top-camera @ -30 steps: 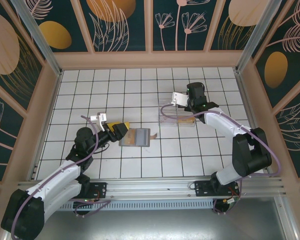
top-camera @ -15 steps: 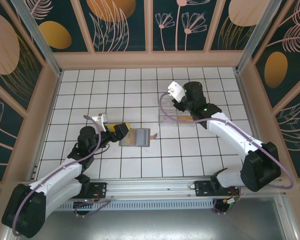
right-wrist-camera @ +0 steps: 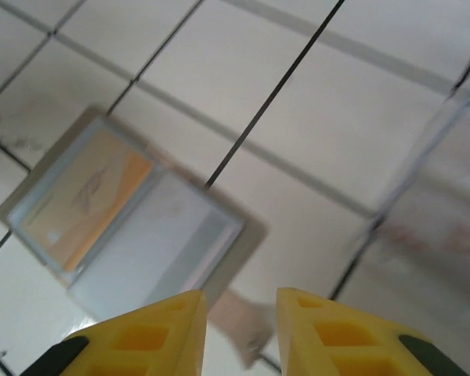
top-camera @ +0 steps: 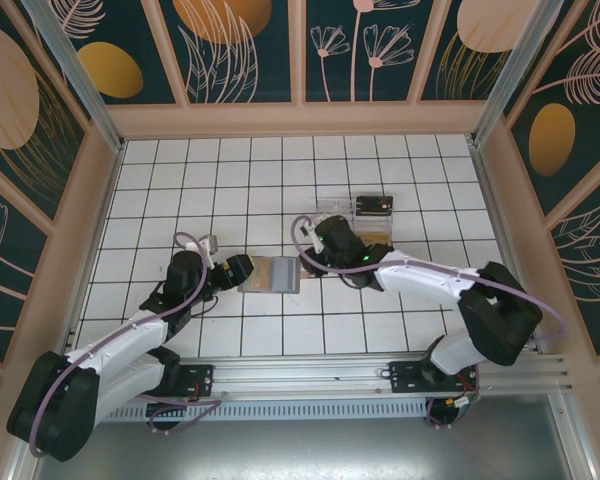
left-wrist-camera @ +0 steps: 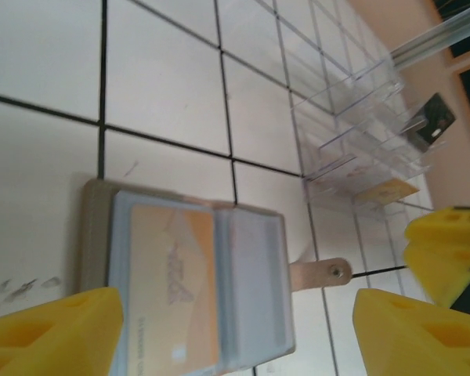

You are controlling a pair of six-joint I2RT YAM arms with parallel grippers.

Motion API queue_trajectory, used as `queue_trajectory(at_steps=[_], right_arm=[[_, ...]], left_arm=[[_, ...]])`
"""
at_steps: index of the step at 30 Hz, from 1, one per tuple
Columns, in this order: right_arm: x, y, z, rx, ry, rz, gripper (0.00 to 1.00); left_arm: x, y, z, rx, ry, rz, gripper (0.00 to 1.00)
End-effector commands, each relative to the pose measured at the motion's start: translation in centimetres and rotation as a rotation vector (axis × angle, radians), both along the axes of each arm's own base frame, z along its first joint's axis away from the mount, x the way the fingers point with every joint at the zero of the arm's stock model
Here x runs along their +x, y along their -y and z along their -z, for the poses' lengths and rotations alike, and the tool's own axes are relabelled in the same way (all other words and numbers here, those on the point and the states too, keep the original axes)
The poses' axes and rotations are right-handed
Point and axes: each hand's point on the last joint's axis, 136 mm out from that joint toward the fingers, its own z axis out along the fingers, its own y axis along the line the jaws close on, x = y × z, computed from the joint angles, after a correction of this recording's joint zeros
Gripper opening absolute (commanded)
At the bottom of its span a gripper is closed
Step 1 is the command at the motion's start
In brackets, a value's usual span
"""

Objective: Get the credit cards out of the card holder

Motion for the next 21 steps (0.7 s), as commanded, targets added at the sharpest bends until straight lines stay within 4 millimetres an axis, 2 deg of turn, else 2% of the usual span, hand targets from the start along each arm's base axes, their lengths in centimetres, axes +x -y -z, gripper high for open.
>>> queue_trajectory(at_steps=[1,6,13,17,21], right_arm=[[-1.0,-2.6,2.0,0.099,-0.104,0.046,0.3],[-1.5,-4.2,5.4,0.045,-0.162,0.031,0.27],[-0.7,-3.6,7.6,-0.031,-0.174,0.062,0.25],[0.3,-3.0,8.1,-0.05,-0.176,0.081,0.22],[0.4,-3.5,7.0,-0.003,-0.183,0.056,0.2]], left_arm=[[-0.9,-0.2,1.8,0.015,-0.082,-0.001,0.76],[-1.2,0.1,2.1,0.006,-0.107,0.014,0.76],[-1.3,0.6,2.7,0.0,-0.137,0.039,0.72],[-1.1,0.9,2.8,-0.007,-0.145,0.049,0.69],[-0.9,1.5,2.4,-0.025,-0.137,0.071,0.61]])
